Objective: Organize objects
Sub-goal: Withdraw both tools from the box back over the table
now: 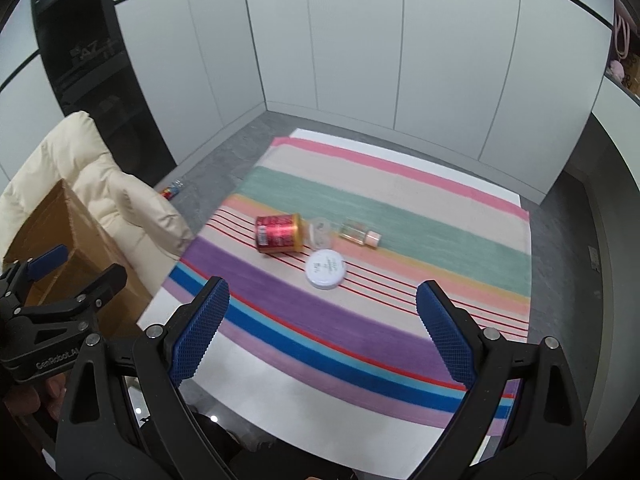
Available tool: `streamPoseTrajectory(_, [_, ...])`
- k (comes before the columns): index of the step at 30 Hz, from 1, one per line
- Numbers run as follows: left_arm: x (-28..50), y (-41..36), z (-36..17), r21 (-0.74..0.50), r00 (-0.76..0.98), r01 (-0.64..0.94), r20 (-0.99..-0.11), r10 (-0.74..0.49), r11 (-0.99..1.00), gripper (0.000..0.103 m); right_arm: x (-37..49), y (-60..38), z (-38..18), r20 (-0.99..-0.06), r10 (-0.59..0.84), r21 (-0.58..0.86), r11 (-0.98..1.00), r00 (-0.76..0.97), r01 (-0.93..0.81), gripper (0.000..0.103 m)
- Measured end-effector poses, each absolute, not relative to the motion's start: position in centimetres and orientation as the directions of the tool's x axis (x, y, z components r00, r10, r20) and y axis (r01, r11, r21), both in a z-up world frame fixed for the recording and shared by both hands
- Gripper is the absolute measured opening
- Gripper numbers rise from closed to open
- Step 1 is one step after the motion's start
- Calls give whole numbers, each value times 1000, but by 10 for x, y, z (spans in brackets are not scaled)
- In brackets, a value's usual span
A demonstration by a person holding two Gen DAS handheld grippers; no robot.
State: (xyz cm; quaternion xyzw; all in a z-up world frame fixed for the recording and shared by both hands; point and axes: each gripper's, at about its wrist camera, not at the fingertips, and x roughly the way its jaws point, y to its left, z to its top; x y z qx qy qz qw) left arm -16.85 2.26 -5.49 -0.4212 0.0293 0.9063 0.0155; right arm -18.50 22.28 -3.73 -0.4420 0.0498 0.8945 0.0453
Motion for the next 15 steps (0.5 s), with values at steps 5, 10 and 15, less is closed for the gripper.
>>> streamPoseTrajectory(5, [-184,42,-83,38,-602,-90,-798,24,-995,103,-196,228,-59,-815,58,7,-994,-577,-110,96])
streamPoseTrajectory(10, [-206,54,-102,43,-575,-105,-818,25,-994,103,-215,230,-82,-828,71,-23,-995,-556,-94,96])
streamPoseTrajectory(15, [-230,60,-123,58,-556,-101,-831,8,-993,103,-239,237,-114,-846,54,-7,-996,-531,-90,96])
